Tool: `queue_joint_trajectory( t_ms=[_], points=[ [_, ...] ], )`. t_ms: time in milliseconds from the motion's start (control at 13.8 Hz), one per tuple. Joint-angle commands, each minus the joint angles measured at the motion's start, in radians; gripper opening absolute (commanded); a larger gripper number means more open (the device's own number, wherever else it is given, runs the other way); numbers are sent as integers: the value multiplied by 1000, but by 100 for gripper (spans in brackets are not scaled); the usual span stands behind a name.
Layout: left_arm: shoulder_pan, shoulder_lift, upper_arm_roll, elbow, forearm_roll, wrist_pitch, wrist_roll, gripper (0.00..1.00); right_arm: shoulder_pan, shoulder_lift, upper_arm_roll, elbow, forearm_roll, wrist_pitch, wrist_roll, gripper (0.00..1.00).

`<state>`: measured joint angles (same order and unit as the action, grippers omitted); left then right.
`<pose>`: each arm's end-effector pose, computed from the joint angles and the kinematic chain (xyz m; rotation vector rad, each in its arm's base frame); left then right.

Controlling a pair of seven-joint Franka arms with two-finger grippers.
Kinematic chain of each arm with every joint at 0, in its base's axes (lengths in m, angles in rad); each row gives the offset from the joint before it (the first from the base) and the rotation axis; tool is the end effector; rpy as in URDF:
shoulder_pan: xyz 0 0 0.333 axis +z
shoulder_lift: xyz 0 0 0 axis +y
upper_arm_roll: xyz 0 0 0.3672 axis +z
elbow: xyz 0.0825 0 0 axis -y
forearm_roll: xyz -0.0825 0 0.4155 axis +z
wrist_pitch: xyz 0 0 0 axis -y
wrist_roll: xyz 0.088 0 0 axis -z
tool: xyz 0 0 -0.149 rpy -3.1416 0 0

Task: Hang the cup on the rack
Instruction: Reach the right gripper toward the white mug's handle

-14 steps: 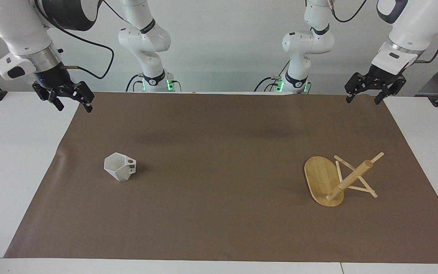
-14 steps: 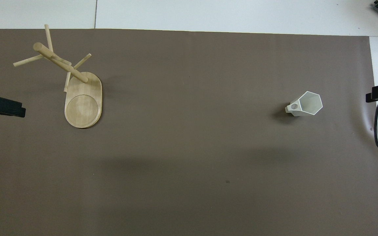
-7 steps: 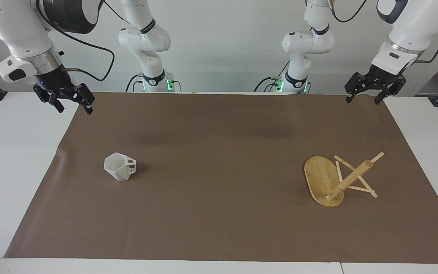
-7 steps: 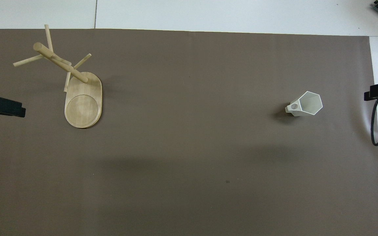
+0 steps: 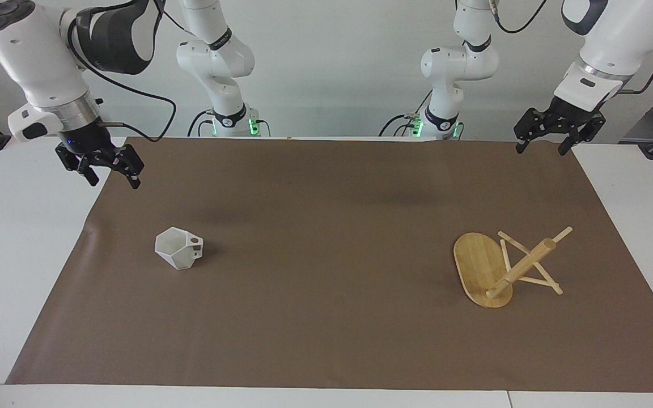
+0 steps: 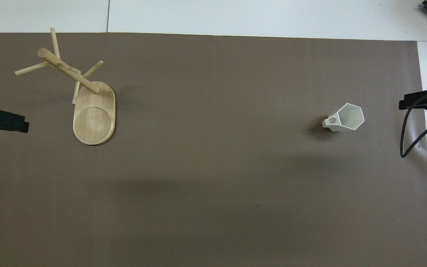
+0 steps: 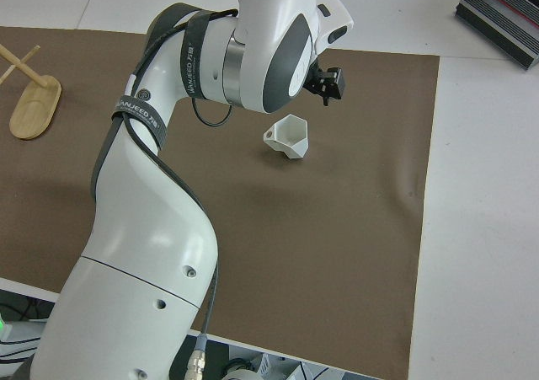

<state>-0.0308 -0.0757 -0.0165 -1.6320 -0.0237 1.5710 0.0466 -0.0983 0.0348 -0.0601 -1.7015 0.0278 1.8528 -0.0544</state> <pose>0.5581 -0.0303 0.6462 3.1156 -0.1466 0.0229 0.6162 -0.0946 0.5723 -3.1189 0.1717 -0.1854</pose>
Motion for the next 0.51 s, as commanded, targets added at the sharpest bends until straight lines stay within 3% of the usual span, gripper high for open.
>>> queue_joint_trajectory(
  t_ms=[0,433],
  points=[
    [12,-26,-10,-31,18,6,-7,100,-6,26,6,-30,-6,54,-19,100],
    [12,-26,-10,-31,18,6,-7,100,20,108,10,-98,-6,212,-21,100]
  ],
)
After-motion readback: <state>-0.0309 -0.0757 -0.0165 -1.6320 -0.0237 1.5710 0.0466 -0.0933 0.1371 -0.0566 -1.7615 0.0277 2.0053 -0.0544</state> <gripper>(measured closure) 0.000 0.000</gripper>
